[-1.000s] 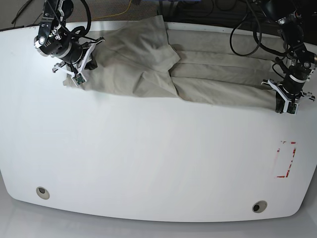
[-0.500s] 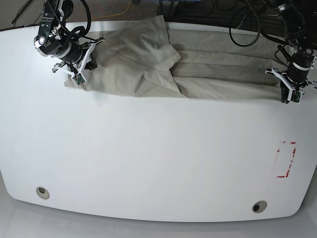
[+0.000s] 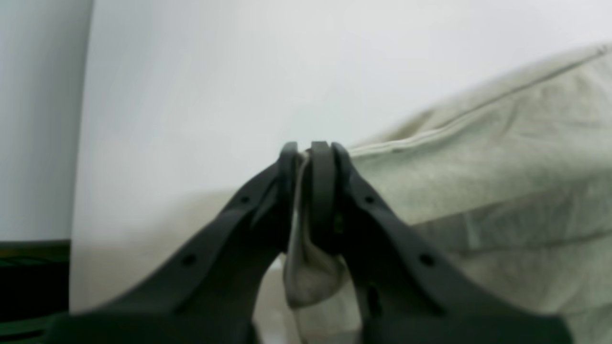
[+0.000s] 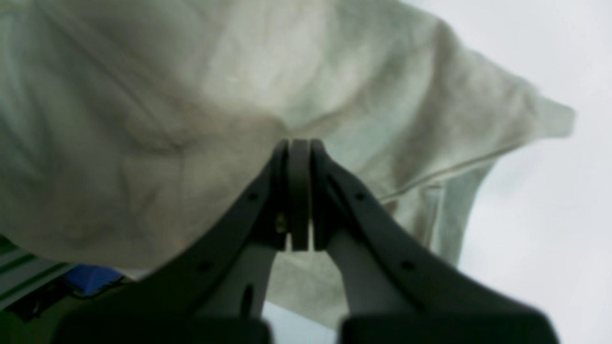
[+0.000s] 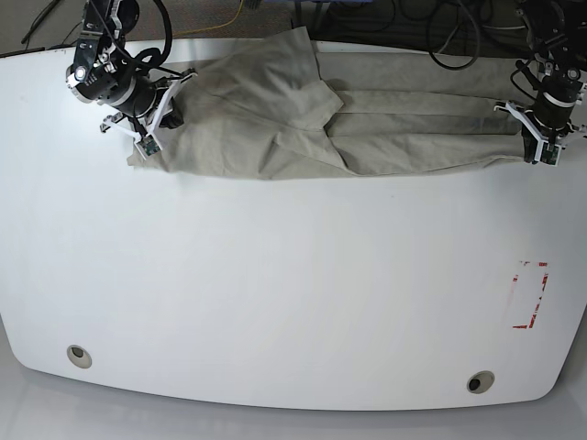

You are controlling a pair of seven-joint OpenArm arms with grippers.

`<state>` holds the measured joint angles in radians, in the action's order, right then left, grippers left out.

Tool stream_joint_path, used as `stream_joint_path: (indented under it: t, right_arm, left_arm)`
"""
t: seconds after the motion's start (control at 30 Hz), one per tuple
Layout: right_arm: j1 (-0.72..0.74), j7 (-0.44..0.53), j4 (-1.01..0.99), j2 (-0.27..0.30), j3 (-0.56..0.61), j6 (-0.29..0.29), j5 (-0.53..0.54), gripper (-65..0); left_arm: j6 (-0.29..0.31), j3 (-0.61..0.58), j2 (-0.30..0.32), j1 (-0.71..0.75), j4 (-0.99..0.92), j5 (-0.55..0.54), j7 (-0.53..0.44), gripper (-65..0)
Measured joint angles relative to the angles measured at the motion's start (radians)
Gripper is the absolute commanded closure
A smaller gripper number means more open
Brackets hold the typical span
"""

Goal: Layout the t-shirt on the table in an organized manner, then fold the t-shirt properly
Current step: 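Pull the gripped end with the left gripper, stretching the strip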

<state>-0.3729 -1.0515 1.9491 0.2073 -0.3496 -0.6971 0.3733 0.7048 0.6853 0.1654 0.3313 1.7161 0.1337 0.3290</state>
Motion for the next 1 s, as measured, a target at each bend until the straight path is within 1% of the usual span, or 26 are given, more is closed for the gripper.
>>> stream_joint_path:
  t: [0.2, 0.37, 0.57, 0.83, 0.93, 1.0]
  right_arm:
    - [0.001, 0.0, 0.0, -0.005, 0.0, 0.0, 0.0, 0.0]
    - [0.0, 0.0, 0.0, -0.033, 0.001, 0.0, 0.0, 0.0]
    - [0.006, 0.0, 0.0, -0.043, 0.001, 0.0, 0.018, 0.0]
    - [0.016, -0.003, 0.0, -0.053, 0.0, 0.0, 0.157, 0.0]
    - [0.025, -0.002, -0.001, -0.056, 0.001, 0.001, 0.174, 0.0]
    - [0.029, 0.005, -0.015, -0.059, 0.023, 0.001, 0.178, 0.0]
  left_arm:
    - [0.0, -0.001, -0.002, 0.018, 0.0, 0.0, 0.0, -2.5]
    - [0.0, -0.001, -0.003, 0.022, 0.0, 0.0, -0.005, -2.5]
    - [0.0, -0.001, -0.001, 0.043, -0.04, 0.001, 0.0, -2.5]
    - [0.0, -0.001, 0.003, 0.041, -0.108, 0.0, -0.004, -2.5]
    - [-0.001, -0.001, 0.005, 0.042, -0.127, 0.0, -0.003, -2.9]
    - [0.0, -0.001, 0.004, 0.044, -0.132, 0.001, -0.003, -5.1]
